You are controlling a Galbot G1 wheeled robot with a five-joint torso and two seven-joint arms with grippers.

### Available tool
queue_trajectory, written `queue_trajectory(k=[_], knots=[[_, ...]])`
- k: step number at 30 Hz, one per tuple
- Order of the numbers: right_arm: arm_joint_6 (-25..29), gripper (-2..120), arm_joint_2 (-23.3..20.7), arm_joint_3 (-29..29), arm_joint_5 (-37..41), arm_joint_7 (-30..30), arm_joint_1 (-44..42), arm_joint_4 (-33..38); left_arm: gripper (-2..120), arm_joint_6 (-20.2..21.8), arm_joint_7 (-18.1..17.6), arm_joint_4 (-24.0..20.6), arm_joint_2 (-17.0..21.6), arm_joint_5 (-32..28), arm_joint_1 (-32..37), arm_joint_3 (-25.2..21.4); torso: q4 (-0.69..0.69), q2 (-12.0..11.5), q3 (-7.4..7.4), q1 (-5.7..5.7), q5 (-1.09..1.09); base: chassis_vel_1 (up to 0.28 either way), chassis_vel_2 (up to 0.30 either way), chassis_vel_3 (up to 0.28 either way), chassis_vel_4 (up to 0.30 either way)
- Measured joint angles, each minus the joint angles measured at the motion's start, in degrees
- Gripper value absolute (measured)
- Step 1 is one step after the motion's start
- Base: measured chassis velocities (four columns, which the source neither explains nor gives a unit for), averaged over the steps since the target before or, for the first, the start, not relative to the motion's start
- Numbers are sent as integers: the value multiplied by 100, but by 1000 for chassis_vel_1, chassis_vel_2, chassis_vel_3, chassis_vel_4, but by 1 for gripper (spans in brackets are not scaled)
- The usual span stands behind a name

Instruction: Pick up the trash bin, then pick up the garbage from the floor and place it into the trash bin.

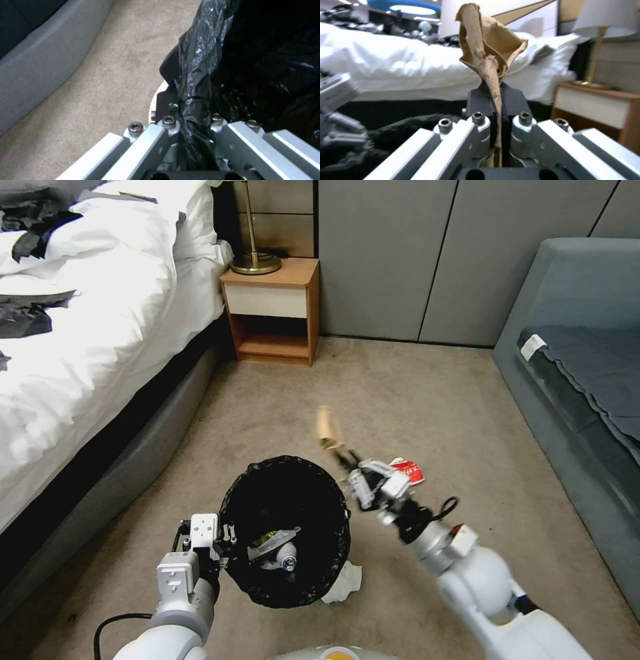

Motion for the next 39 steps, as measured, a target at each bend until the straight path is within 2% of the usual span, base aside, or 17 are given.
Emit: queue_trajectory(k=[7, 11, 18, 21, 22, 25, 26, 28, 30, 33, 34, 37, 39], knots=[[-39, 0, 96, -547, -235, 104, 295, -533, 0, 0, 3, -9, -6, -3, -3, 3, 0, 0, 0, 0, 0, 0, 0, 0, 0], [-60, 0, 344, -925, -361, 197, 562, -1030, 0, 12, 10, -3, -24, -13, -52, 5, 0, 0, 0, 0, 1, 0, 0, 0, 0], [-128, 0, 555, -1174, -489, 317, 728, -1433, 0, 32, 3, 18, -58, -13, -101, 3, 0, 0, 0, 0, 1, 0, 0, 0, 0], [-150, 14, 575, -1208, -610, 353, 694, -1530, 0, 35, 7, 22, -58, -37, -143, -2, 0, 0, 0, 0, 2, 0, 0, 0, 0], [-150, 14, 575, -1208, -610, 353, 694, -1530, 0, 35, 7, 22, -58, -37, -143, -2, 0, 0, 0, 0, 2, 0, 0, 0, 0], [-155, 28, 525, -1215, -661, 359, 641, -1523, 0, 54, 9, 31, -54, -74, -204, -11, -1, 0, 0, 0, 1, 0, 0, 0, 0], [-155, 28, 525, -1215, -661, 359, 641, -1523, 0, 54, 9, 31, -54, -74, -204, -11, -1, 0, 0, 0, 1, 0, 0, 0, 0], [-155, 38, 485, -1200, -683, 359, 594, -1494, 0, 61, 10, 37, -44, -97, -233, -17, 0, 0, 0, 0, 1, 0, 0, 0, 0], [-155, 41, 464, -1189, -694, 359, 567, -1470, 0, 65, 10, 40, -40, -110, -246, -21, 0, 0, 0, 0, 1, 0, 0, 0, 0], [-162, 57, 399, -1157, -705, 359, 491, -1349, 0, 77, 10, 47, -24, -139, -286, -39, 0, 0, 1, 0, 2, 0, 0, 0, 0], [-162, 57, 399, -1157, -705, 359, 491, -1349, 0, 77, 10, 47, -24, -139, -286, -39, 0, 0, 1, 0, 2, 0, 0, 0, 0], [-175, 72, 288, -1113, -708, 358, 407, -1153, 0, 84, 9, 51, -6, -155, -297, -44, 0, 0, 1, 0, 2, 0, 0, 0, 0], [-177, 75, 254, -1097, -709, 357, 381, -1090, 0, 86, 8, 51, -2, -157, -298, -44, 0, 0, 0, 0, 2, 0, 0, 0, 0]])
